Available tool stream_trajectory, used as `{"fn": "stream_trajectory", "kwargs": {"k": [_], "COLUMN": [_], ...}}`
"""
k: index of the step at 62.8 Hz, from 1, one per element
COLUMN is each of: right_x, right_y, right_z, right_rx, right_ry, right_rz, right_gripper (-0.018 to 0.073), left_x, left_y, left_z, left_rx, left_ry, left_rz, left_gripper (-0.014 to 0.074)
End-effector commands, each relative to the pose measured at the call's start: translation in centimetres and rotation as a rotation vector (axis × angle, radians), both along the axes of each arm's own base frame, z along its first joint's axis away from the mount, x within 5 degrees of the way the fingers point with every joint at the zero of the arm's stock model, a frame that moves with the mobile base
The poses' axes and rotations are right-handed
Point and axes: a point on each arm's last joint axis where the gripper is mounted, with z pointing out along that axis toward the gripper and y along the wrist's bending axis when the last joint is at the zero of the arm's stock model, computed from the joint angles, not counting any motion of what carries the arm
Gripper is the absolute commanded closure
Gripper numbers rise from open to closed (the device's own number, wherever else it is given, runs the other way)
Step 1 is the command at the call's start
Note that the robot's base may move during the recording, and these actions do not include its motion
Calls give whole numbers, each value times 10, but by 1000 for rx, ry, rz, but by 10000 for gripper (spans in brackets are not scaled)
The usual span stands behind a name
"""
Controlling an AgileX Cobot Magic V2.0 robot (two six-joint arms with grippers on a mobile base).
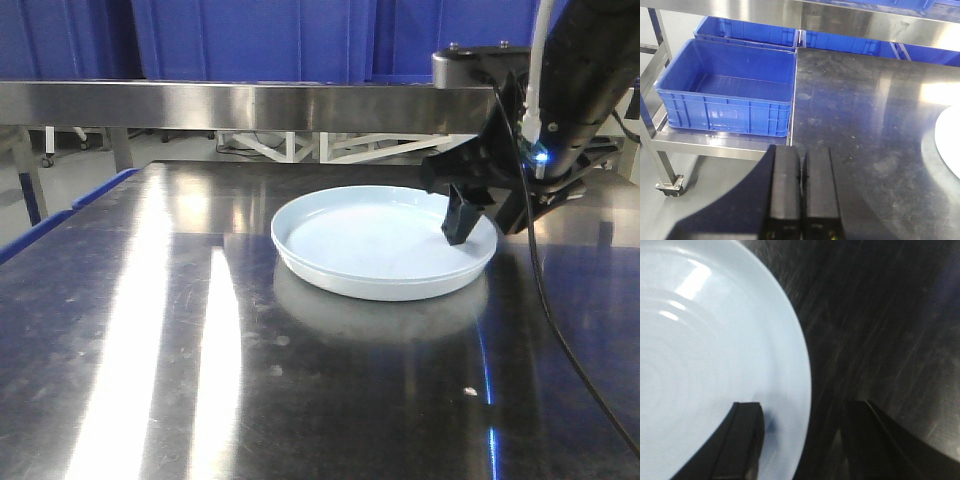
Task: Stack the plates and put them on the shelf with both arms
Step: 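Lower the right gripper and pinch the rim of the plate stack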
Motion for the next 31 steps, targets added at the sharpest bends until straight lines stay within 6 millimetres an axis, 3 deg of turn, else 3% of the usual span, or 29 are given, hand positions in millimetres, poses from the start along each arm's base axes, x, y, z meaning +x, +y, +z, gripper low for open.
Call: {"fn": "stream_trajectory", "kwargs": {"k": [1,8,17,22,31], "right_x": [5,6,5,5,5], "right_y": [2,2,2,2,2], "right_z": [25,26,26,31,51], "right_rx": [27,30,30,35,54], "right_ry": [-101,-110,-110,-126,-183], "right_rz": [8,8,8,8,8], "right_gripper": [104,174,517,484,511], "left_x": [3,3,3,3,3], "left_y": [0,0,0,0,0], "left_z": [16,16,16,16,16], "left_rx": [-26,-26,-26,-26,-26], "left_ry": [-105,-105,-105,-105,-105], "left_rz": [9,9,9,9,9], "left_gripper": [505,505,505,505,505]}}
